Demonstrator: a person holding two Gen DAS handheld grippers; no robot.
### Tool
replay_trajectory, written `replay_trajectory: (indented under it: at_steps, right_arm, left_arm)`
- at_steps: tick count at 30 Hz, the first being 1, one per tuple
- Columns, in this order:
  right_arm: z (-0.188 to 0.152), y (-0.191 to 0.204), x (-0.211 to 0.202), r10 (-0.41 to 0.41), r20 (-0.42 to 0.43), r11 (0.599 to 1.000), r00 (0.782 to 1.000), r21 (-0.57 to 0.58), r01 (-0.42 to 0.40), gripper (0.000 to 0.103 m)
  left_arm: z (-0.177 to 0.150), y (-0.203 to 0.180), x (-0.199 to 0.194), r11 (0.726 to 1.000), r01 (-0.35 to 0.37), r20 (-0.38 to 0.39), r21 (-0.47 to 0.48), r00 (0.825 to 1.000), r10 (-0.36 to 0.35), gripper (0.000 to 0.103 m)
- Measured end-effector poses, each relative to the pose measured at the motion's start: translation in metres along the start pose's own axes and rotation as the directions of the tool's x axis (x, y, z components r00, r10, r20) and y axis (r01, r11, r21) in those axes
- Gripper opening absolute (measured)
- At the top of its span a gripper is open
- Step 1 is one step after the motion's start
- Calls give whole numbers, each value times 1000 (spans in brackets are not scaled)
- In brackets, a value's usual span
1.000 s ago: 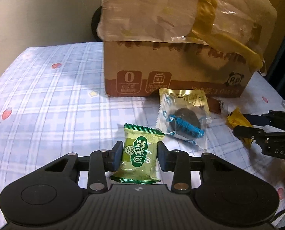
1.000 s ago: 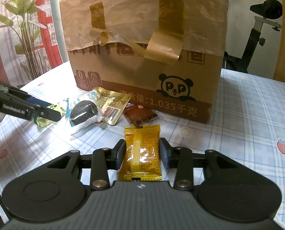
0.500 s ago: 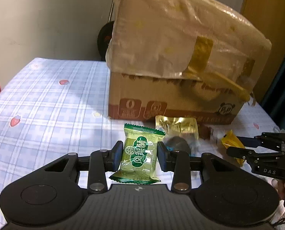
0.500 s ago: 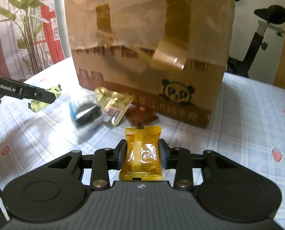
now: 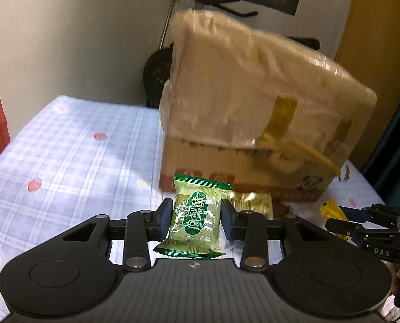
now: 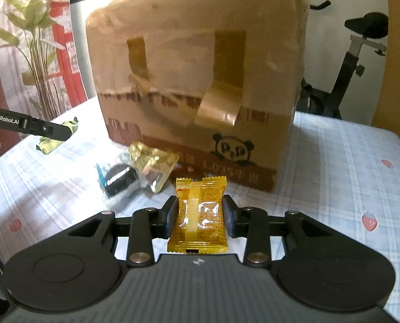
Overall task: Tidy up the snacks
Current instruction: 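Lift both packets into the lined box and open both tools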
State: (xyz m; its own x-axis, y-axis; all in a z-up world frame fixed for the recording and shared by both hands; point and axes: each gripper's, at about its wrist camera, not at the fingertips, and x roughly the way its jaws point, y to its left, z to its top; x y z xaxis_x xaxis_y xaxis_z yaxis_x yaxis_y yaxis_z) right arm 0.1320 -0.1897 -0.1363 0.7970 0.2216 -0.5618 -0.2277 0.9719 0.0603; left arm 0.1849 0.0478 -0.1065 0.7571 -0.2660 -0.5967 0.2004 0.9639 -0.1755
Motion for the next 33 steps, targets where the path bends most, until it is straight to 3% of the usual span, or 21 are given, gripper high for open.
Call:
replay_trajectory:
  at_steps: [10,18,23,27,33]
  right_arm:
    - [42,-3,-37,2,169,1000,986,-3,-1,37]
    - [86,-1,-71,23,337,1000,941,-24,-15,37]
    - [125,-6,-76,34,393,999,919,-52,-15,37]
    - [160,-13,-53,19,363,998,932,-67,5,37]
    - [184,-24,3,-50,222,998,974,-16,54,38]
  left_arm:
    - [38,-12,-26,999,35,120,12,992,-36,40]
    - [77,-33,-50,996,62,231,59,970,-74,40]
    - [111,-48,-53,991,70,290,113,952,-100,40]
    - [138,-62,-35,988,76,309,132,944,-114,40]
    - [158,-80,16,984,109,236,143,962,-140,41]
